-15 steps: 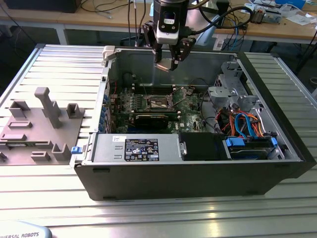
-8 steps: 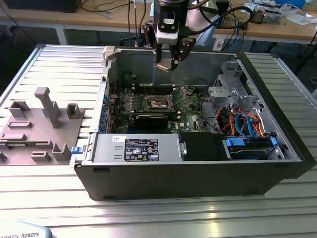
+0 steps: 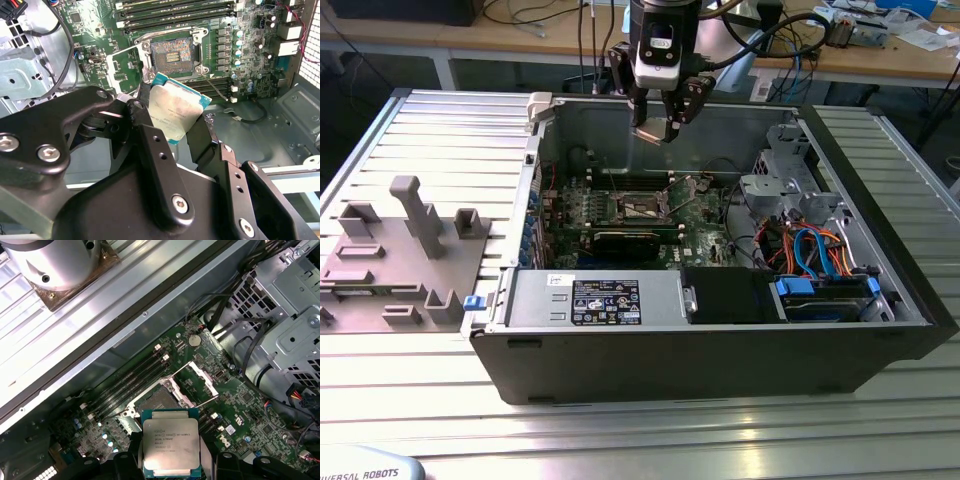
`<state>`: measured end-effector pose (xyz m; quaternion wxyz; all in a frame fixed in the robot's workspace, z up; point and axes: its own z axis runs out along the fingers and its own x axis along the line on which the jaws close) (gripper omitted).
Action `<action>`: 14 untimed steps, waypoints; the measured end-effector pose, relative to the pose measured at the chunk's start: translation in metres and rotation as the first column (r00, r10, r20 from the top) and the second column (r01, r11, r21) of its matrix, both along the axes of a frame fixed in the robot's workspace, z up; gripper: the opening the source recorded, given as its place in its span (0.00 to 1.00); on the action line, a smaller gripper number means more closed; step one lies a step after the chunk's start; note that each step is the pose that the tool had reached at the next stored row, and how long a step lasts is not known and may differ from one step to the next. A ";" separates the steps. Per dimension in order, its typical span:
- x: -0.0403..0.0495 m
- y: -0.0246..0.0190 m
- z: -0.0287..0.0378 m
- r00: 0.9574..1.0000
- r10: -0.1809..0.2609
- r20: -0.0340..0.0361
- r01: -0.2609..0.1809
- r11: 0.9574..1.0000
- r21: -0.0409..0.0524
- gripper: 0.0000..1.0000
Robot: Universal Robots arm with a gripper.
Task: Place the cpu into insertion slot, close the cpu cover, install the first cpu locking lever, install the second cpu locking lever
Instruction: 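Place the cpu into insertion slot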
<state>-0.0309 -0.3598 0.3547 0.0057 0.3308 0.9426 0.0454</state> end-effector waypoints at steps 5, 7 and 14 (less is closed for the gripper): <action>0.0000 0.0000 0.0000 1.000 -0.002 0.000 0.002 1.000 0.000 0.54; 0.0000 0.0000 0.0000 1.000 -0.003 0.000 0.003 1.000 0.000 0.54; 0.0000 0.0000 -0.0001 1.000 -0.006 0.000 0.006 1.000 0.000 0.54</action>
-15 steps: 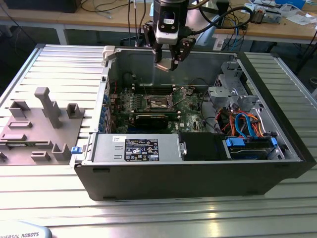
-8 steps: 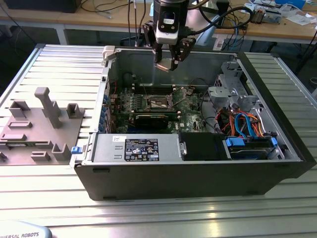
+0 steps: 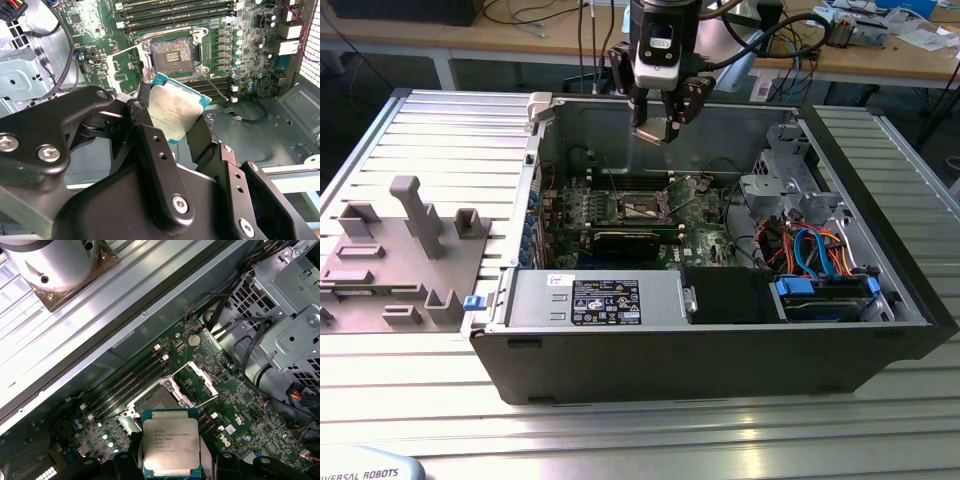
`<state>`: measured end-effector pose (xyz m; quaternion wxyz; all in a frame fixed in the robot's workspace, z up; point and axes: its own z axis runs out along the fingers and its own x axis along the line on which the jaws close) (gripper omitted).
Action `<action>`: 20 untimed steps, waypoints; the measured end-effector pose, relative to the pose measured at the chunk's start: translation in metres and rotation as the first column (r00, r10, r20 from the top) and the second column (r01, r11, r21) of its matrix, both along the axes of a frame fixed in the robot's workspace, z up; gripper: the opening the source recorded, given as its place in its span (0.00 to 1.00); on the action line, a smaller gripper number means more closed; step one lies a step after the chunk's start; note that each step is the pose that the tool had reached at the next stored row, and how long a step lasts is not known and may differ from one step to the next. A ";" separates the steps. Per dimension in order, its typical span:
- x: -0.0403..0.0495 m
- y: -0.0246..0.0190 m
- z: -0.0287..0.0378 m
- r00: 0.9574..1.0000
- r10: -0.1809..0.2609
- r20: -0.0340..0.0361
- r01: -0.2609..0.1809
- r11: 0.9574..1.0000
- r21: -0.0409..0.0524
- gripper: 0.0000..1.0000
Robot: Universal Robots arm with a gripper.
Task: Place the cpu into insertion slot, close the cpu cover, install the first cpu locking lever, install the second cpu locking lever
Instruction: 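Place the cpu into insertion slot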
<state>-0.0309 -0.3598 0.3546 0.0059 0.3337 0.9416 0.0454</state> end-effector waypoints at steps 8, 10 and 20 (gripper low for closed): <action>0.0000 0.0000 -0.0001 1.000 -0.010 0.000 0.010 1.000 0.000 0.54; 0.0000 0.0000 -0.0001 1.000 -0.016 0.000 0.016 1.000 0.000 0.54; 0.0000 0.0000 -0.0002 1.000 -0.022 0.000 0.022 1.000 0.000 0.54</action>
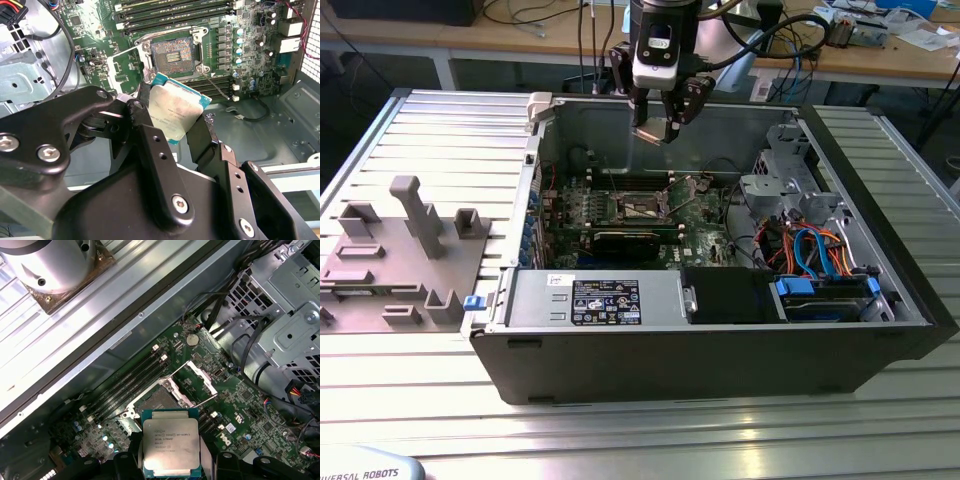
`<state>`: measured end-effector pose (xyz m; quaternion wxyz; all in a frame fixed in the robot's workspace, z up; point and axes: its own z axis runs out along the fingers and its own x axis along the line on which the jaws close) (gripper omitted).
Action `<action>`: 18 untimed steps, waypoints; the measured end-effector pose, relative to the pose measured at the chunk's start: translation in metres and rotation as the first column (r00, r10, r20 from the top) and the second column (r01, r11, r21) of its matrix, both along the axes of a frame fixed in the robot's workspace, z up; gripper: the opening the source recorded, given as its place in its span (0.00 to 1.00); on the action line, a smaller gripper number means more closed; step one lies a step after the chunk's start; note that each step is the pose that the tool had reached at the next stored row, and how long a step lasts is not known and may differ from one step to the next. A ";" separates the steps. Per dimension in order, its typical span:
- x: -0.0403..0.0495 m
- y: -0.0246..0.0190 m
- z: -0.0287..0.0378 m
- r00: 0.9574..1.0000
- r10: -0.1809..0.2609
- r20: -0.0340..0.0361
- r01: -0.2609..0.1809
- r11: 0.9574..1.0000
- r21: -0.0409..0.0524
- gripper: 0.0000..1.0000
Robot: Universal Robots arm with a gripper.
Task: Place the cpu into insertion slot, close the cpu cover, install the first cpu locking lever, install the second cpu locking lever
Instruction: 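Place the cpu into insertion slot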
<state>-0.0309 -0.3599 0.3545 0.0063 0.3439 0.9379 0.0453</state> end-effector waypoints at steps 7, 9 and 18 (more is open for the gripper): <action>0.0000 0.0000 0.0000 1.000 -0.003 0.000 0.003 1.000 0.000 0.54; 0.0000 0.0000 -0.0001 1.000 -0.004 0.000 0.004 1.000 0.000 0.54; 0.0000 0.0000 -0.0001 1.000 -0.007 0.000 0.007 1.000 0.000 0.54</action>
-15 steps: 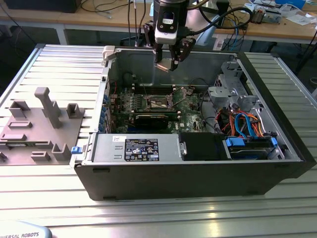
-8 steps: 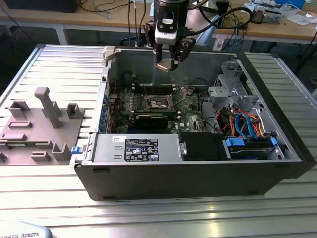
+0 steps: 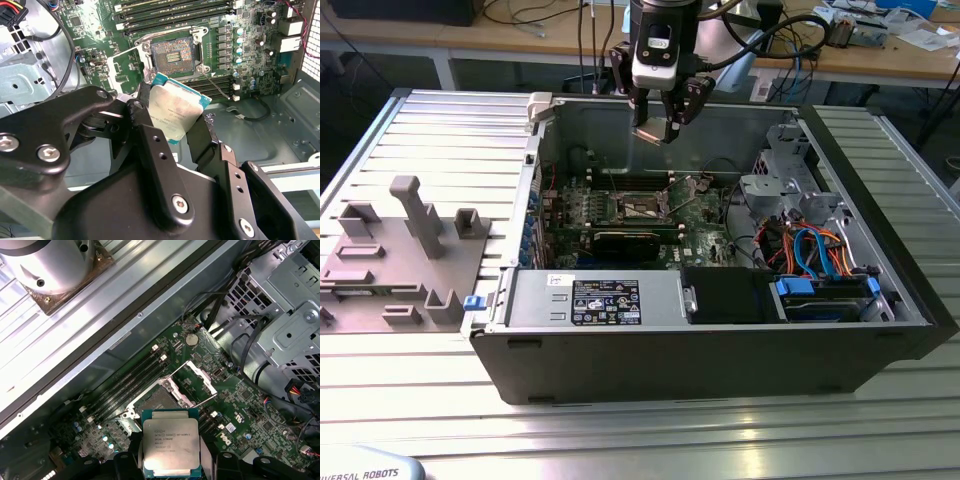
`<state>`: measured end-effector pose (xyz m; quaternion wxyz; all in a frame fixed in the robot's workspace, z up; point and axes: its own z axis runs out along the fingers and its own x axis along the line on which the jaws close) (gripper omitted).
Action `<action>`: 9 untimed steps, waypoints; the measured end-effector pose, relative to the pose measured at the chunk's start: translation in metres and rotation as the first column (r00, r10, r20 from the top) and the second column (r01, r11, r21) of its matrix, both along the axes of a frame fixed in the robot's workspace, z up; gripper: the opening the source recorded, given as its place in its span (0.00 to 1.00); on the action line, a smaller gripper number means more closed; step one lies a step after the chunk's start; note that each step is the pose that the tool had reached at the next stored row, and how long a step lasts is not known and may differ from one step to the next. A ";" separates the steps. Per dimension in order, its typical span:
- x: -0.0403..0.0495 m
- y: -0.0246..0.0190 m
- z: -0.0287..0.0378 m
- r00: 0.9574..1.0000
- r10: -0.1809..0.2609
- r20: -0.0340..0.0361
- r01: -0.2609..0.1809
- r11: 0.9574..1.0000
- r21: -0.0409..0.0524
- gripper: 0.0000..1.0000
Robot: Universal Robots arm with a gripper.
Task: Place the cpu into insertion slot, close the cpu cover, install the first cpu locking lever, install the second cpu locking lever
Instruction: 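Place the cpu into insertion slot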
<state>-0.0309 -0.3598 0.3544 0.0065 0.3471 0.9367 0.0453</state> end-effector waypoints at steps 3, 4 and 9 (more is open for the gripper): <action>0.0000 0.0000 0.0000 1.000 -0.001 0.000 0.001 1.000 0.000 0.54; 0.0000 0.0000 0.0000 1.000 -0.001 0.000 0.001 1.000 0.000 0.54; 0.0000 0.0000 -0.0001 1.000 -0.006 0.000 0.006 1.000 0.000 0.54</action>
